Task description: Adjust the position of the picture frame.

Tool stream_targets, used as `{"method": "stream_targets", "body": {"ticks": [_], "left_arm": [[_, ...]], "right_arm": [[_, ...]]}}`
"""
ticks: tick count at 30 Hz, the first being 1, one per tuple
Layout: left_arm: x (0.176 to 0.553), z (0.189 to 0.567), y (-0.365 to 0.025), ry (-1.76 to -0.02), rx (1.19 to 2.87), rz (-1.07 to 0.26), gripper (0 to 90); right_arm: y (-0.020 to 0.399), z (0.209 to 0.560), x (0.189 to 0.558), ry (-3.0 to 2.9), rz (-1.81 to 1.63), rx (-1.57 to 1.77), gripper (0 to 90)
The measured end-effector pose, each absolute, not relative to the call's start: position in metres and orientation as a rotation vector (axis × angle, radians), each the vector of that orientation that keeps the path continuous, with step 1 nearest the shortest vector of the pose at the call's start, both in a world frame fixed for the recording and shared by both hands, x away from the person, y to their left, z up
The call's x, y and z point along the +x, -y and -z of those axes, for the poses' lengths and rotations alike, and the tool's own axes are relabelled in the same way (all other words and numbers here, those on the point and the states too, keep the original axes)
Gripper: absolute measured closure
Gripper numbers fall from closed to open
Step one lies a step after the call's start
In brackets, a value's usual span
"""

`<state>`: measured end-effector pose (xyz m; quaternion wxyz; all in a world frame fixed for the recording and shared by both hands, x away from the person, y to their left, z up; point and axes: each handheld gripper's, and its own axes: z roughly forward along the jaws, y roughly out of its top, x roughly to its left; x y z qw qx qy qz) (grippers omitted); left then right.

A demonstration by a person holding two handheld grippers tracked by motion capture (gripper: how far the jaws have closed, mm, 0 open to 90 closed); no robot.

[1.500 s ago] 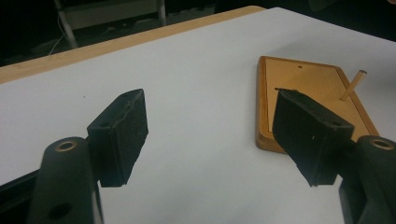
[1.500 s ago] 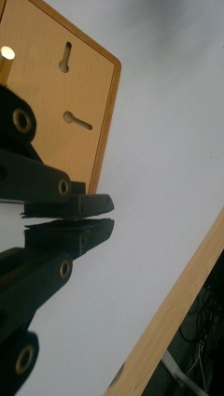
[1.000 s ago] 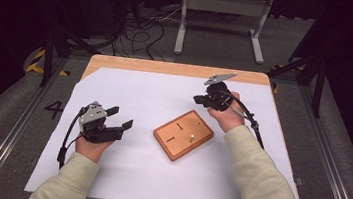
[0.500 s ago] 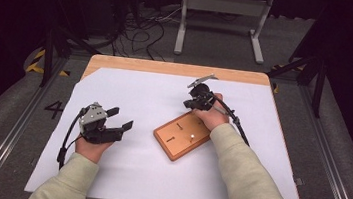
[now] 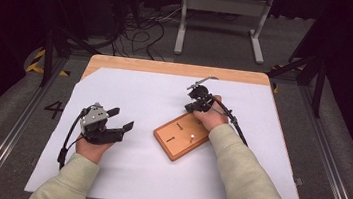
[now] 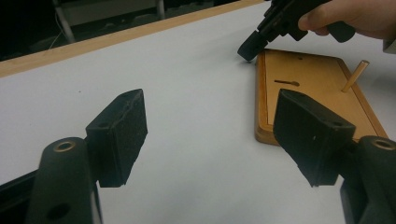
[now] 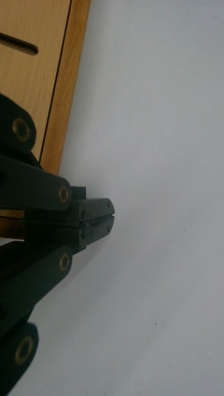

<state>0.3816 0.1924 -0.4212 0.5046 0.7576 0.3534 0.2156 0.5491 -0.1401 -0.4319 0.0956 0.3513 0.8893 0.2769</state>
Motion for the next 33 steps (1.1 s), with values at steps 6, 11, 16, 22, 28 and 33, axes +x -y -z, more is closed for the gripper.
{"method": "stream_targets", "body": {"ticks": [6, 11, 16, 22, 28, 33], "left_arm": [[0.382, 0.421, -0.192, -0.854, 1.828, -0.518, 25.8], [0.382, 0.421, -0.192, -0.852, 1.832, -0.517, 25.8], [0.383, 0.422, -0.19, -0.851, 1.838, -0.516, 25.8], [0.383, 0.422, -0.188, -0.849, 1.848, -0.514, 25.9], [0.385, 0.424, -0.187, -0.855, 1.862, -0.506, 25.8], [0.385, 0.425, -0.185, -0.855, 1.865, -0.499, 25.9]], "right_arm": [[0.14, 0.427, 0.548, -2.684, -0.755, 1.059, 90.0], [0.146, 0.425, 0.543, -2.737, -0.691, 1.058, 90.0], [0.153, 0.425, 0.535, -2.782, -0.653, 1.069, 90.0], [0.16, 0.425, 0.521, -2.811, -0.619, 1.056, 90.0], [0.168, 0.425, 0.507, -2.836, -0.627, 1.089, 90.0], [0.173, 0.425, 0.495, -2.854, -0.63, 1.099, 90.0]]}}
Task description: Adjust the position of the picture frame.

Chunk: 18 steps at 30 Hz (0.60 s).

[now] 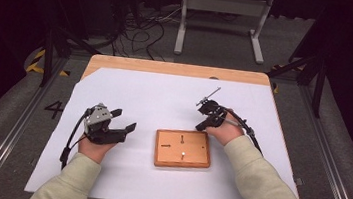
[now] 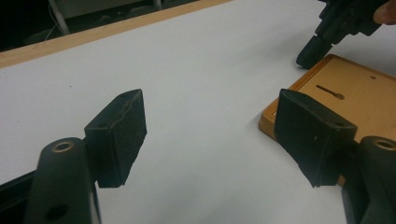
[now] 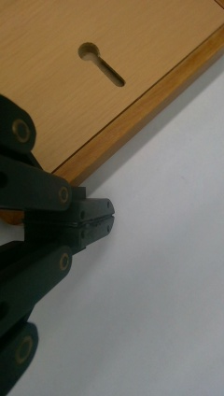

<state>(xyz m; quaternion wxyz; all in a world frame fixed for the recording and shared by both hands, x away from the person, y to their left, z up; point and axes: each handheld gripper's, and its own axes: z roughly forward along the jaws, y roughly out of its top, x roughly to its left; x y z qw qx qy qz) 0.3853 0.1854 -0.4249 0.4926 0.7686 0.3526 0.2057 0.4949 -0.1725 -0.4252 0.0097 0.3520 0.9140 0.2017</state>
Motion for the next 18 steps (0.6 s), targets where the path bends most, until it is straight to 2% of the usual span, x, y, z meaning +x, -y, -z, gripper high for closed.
{"method": "stream_targets", "body": {"ticks": [9, 15, 18], "left_arm": [[0.386, 0.426, -0.181, -0.841, 1.873, -0.479, 26.8], [0.387, 0.426, -0.181, -0.826, 1.888, -0.465, 27.8], [0.386, 0.423, -0.178, -0.806, 1.906, -0.467, 27.7]], "right_arm": [[0.181, 0.427, 0.483, -2.81, -0.707, 1.082, 89.7], [0.198, 0.415, 0.476, -2.612, -0.887, 0.977, 83.0], [0.209, 0.4, 0.46, -2.514, -0.995, 0.913, 77.1]]}}
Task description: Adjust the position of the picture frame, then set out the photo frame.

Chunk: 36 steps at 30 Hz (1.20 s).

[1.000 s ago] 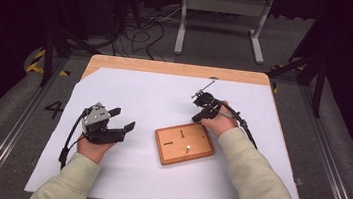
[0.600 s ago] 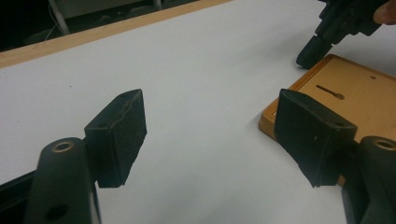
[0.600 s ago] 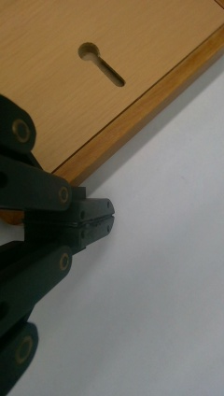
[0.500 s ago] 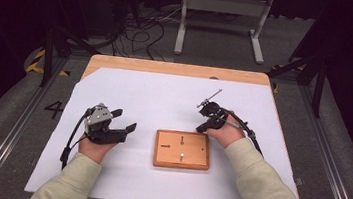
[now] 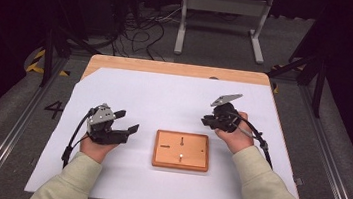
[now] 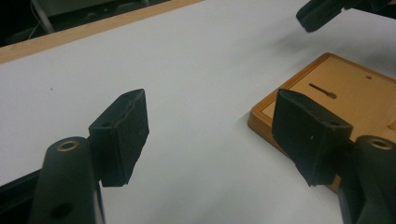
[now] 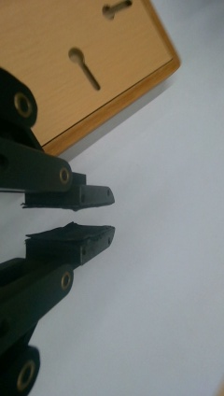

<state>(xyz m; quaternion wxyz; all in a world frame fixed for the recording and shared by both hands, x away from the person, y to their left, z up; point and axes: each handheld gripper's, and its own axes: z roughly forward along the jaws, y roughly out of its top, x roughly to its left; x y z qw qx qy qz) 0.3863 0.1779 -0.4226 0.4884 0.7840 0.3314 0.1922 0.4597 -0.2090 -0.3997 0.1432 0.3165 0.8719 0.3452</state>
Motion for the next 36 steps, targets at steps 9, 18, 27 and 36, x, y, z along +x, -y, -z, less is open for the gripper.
{"method": "stream_targets", "body": {"ticks": [9, 18, 27, 36], "left_arm": [[0.384, 0.417, -0.17, -0.748, 1.95, -0.437, 28.7], [0.384, 0.408, -0.165, -0.741, 2.0, -0.378, 27.1], [0.38, 0.403, -0.157, -0.71, 2.028, -0.335, 30.7], [0.378, 0.399, -0.139, -0.67, 1.985, -0.265, 35.4]], "right_arm": [[0.239, 0.383, 0.431, -2.407, -1.125, 0.896, 67.9], [0.265, 0.368, 0.404, -2.303, -1.298, 0.845, 55.2], [0.276, 0.369, 0.395, -2.269, -1.318, 0.849, 50.9], [0.278, 0.373, 0.392, -2.256, -1.296, 0.827, 49.5]]}}
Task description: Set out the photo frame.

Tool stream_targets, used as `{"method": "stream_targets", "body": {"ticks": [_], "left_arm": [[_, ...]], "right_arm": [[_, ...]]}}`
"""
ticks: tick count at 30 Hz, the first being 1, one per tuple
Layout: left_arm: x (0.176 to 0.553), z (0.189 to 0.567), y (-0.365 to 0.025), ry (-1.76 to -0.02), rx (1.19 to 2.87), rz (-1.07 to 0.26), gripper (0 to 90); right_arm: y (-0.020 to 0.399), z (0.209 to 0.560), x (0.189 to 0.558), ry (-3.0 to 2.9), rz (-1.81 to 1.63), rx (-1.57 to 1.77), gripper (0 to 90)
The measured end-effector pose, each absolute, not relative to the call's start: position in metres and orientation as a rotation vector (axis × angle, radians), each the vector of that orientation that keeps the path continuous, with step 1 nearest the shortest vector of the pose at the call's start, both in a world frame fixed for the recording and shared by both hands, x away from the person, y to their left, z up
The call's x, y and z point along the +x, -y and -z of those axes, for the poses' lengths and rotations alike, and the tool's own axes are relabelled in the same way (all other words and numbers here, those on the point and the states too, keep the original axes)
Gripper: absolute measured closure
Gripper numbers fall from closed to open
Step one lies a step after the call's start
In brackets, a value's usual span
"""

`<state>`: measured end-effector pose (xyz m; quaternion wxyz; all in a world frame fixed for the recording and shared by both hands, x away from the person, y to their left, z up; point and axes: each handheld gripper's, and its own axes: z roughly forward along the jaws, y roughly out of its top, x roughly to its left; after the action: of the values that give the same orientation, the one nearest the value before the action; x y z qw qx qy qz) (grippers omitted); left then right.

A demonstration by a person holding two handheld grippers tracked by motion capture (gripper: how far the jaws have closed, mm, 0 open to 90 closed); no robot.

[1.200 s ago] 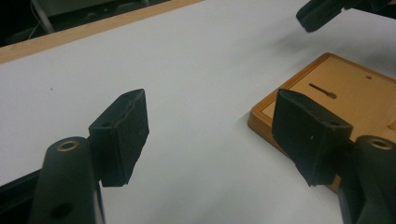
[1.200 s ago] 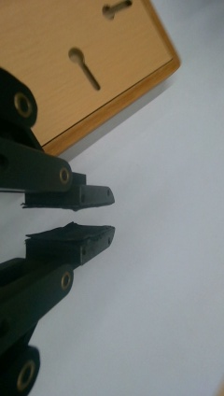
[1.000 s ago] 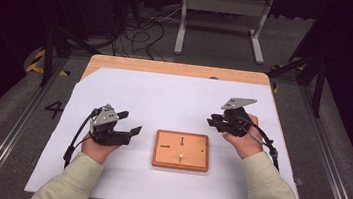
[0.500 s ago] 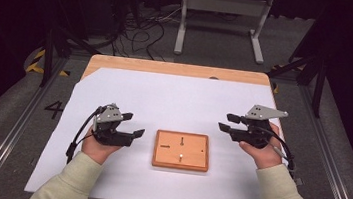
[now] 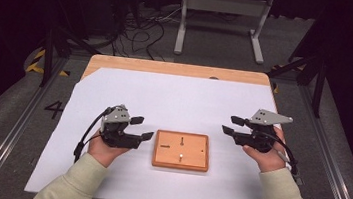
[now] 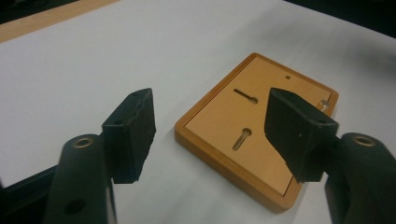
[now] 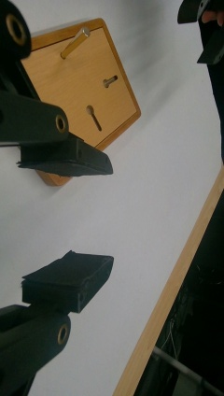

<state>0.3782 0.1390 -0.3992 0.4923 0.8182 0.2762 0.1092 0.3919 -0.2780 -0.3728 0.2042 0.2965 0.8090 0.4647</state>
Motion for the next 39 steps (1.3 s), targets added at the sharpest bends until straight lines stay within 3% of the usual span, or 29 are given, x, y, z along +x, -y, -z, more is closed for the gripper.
{"method": "stream_targets", "body": {"ticks": [18, 39], "left_arm": [[0.368, 0.401, -0.097, -0.501, 2.02, -0.202, 48.2], [0.368, 0.429, -0.06, -0.446, 2.088, -0.056, 49.6]], "right_arm": [[0.284, 0.376, 0.386, -2.263, -1.319, 0.888, 50.1], [0.284, 0.38, 0.384, -2.275, -1.332, 0.898, 49.7]]}}
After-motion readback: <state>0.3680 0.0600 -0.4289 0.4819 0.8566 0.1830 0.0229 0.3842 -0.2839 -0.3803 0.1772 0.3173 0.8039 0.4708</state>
